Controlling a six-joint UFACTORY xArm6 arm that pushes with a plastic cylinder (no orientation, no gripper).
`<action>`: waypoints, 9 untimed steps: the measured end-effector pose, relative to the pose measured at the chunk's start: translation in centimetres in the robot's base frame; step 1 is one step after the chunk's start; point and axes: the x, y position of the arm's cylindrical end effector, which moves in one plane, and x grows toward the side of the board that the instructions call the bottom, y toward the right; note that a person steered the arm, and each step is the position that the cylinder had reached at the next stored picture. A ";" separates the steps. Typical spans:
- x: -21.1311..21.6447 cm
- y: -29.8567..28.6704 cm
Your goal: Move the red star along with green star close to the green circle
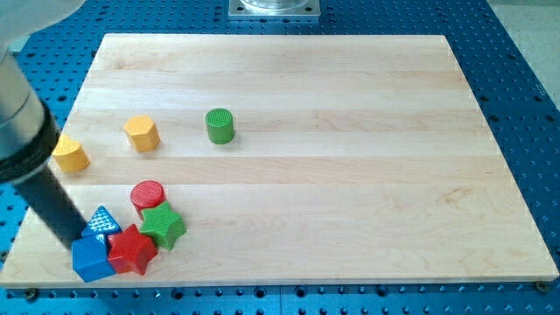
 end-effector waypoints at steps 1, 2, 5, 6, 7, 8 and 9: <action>2.6 2.0; 2.7 2.1; 2.5 11.1; 1.8 11.6; -1.1 11.6; -5.7 11.8; -7.8 12.5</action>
